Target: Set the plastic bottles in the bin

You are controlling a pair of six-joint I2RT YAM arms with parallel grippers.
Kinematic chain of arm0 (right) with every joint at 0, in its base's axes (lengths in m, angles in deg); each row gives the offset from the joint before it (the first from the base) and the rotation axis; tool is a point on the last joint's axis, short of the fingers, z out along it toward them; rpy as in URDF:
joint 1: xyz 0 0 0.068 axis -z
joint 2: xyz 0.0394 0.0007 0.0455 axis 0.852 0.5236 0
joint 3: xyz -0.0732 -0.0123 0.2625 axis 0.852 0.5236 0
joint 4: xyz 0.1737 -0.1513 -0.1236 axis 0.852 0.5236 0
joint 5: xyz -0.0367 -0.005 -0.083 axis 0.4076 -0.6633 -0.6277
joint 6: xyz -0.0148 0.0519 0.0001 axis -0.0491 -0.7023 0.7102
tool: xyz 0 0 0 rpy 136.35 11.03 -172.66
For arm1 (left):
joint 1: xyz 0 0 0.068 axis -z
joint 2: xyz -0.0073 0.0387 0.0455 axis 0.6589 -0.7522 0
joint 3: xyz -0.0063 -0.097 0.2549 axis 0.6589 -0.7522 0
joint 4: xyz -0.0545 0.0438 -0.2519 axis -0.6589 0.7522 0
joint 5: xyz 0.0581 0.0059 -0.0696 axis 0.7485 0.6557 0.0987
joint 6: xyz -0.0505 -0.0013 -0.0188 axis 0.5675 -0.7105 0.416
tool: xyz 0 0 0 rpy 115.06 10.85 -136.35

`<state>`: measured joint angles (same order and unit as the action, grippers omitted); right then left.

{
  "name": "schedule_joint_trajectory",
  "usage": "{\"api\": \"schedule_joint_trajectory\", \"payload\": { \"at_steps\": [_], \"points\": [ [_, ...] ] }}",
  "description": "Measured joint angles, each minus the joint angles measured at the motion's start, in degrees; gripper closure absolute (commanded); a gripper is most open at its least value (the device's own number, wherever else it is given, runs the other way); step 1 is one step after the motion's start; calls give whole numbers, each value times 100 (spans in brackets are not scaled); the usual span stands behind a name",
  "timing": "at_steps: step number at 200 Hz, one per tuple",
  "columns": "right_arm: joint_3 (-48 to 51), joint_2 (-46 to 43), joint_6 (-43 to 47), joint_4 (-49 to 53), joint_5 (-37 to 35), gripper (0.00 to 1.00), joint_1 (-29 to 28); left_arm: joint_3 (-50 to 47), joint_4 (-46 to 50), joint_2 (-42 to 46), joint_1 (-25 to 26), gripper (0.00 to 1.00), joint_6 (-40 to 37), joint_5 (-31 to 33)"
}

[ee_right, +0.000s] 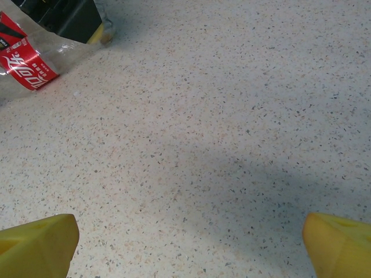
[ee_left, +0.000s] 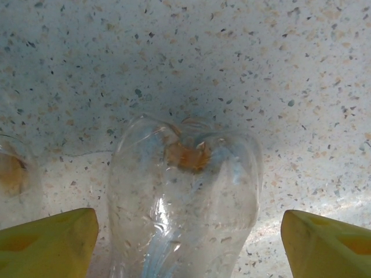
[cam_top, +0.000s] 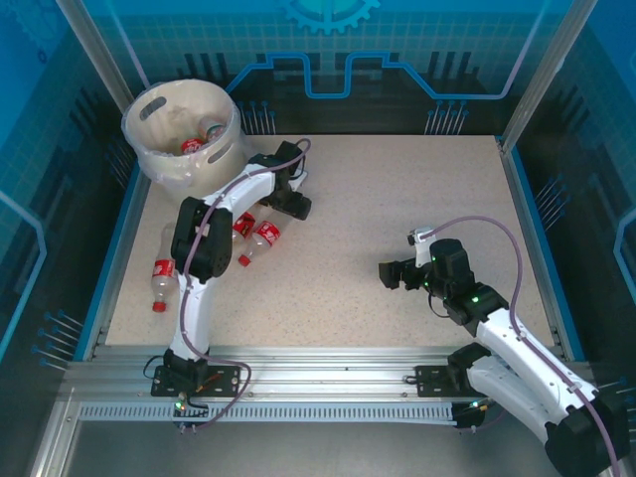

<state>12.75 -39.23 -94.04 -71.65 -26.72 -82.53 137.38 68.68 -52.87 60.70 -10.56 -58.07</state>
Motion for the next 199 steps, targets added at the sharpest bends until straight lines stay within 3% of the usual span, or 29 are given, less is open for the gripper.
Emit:
{"api": "schedule_joint_trajectory", "payload": {
  "at_steps": [72, 151, 199],
  "points": [
    [4, -22, -2, 0, 0, 0, 0, 229, 83, -339, -31, 42, 22, 2],
    [15, -4, 0, -2, -2, 0, 0, 146, 15, -212, -31, 48, 63, -61],
    [15, 28, 20, -4, -2, 0, 0, -170, -345, 846, -31, 53, 264, -831]
  ]
}}
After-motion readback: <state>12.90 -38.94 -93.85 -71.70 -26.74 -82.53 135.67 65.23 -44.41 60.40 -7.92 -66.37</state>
